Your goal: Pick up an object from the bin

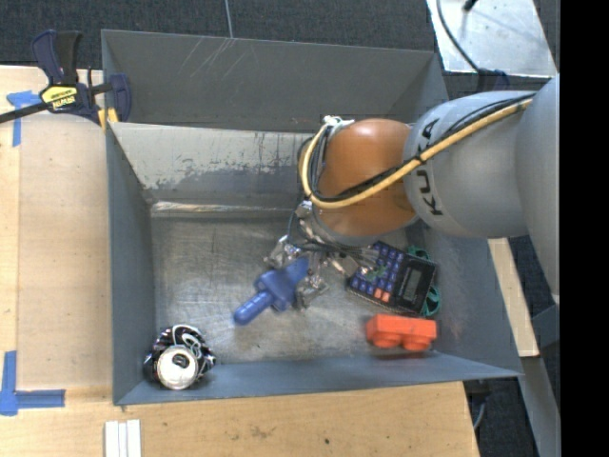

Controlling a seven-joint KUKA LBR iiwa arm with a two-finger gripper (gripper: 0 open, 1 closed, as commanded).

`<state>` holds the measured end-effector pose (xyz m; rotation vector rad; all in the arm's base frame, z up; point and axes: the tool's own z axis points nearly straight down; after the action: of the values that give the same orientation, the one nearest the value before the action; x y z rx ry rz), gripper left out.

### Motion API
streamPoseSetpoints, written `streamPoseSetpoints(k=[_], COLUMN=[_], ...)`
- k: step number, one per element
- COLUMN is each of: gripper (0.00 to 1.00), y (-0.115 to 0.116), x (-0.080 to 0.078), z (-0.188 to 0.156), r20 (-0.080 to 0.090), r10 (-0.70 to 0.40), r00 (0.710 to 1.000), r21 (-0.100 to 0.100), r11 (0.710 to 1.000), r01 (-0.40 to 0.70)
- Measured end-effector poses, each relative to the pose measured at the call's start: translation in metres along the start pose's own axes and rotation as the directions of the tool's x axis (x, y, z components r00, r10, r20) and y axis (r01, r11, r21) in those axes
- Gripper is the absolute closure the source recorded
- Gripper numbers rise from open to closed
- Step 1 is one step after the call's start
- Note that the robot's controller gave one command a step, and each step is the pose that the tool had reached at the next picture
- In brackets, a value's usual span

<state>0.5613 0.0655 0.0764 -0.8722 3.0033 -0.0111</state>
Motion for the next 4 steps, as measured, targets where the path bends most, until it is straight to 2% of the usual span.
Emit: streamPoseSetpoints(k=[1,2,3,4], gripper=[1.0,1.0,1.0,1.0], y=[0.0,-0.003,-0.005,-0.002], x=[-0.001,0.045,-0.009,-0.009], z=[-0.001,-0.03,-0.073,-0.102], r20=[0.006,-0.014,-0.011,-0.006], r10=[0.002,0.063,0.057,0.079], r00=[1.0,0.998,0.998,0.997], r21=[0.0,-0.012,-0.009,-0.009], r11=[1.0,0.998,0.998,0.997], r01=[-0.002,-0.063,-0.057,-0.079])
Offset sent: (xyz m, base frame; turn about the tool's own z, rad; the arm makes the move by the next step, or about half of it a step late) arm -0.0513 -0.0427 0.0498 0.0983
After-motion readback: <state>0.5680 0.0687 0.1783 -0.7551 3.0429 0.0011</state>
